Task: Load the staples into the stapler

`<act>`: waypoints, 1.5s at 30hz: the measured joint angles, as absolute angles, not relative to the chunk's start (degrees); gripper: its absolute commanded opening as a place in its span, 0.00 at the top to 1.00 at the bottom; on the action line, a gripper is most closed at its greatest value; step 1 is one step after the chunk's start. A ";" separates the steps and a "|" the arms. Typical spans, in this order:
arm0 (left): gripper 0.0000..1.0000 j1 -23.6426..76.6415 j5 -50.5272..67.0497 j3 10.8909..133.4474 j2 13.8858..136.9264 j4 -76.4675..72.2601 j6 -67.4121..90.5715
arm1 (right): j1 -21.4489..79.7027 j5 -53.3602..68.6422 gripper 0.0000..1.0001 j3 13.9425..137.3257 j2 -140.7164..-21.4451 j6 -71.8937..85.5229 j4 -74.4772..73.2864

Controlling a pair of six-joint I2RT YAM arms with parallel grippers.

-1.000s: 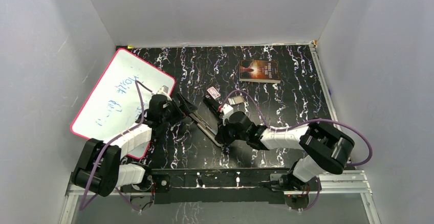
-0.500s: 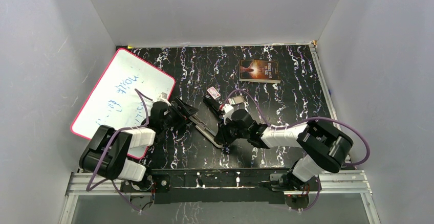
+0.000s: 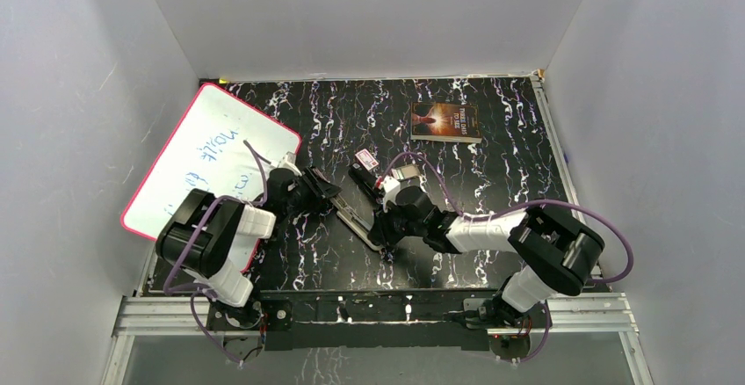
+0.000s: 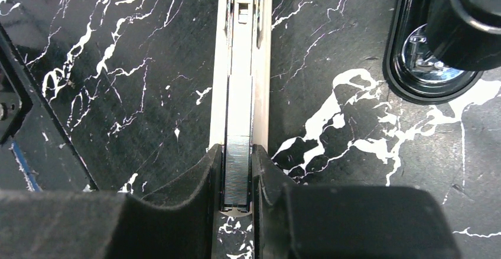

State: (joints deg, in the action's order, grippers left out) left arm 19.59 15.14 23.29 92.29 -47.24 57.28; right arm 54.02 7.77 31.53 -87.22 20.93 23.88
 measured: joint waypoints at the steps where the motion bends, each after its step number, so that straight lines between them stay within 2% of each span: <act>1: 0.65 19.59 15.29 23.44 92.36 -47.07 55.92 | 54.02 7.60 1.00 31.73 -87.22 20.56 23.62; 6: 0.68 19.64 15.53 23.49 90.04 -45.58 49.43 | 54.02 6.74 1.00 32.60 -87.61 18.76 22.68; 13: 0.67 23.51 11.35 24.34 79.81 -37.21 37.71 | 54.17 5.74 1.00 34.37 -89.30 16.21 22.68; 24: 0.41 31.18 3.97 25.02 70.32 -26.33 25.30 | 54.41 3.31 1.00 36.69 -91.05 9.80 22.00; 33: 0.35 31.62 5.10 25.74 66.74 -20.14 21.93 | 54.02 3.81 1.00 37.28 -91.70 4.80 22.44; 39: 0.30 31.62 5.39 32.38 62.98 -10.96 17.26 | 54.02 4.47 1.00 37.30 -91.74 -0.19 22.06; 43: 0.26 31.62 5.63 39.94 63.00 -4.89 8.05 | 54.02 5.17 0.73 37.54 -91.74 -3.75 21.23; 45: 0.25 31.62 6.04 41.25 62.98 -4.19 2.42 | 54.00 5.48 0.63 37.85 -91.70 -4.97 20.62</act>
State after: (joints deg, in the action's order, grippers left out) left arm 31.62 6.04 41.25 62.98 -4.19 2.42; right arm 54.00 5.48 37.85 -91.70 -4.97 20.62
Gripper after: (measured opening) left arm 0.732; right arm 0.274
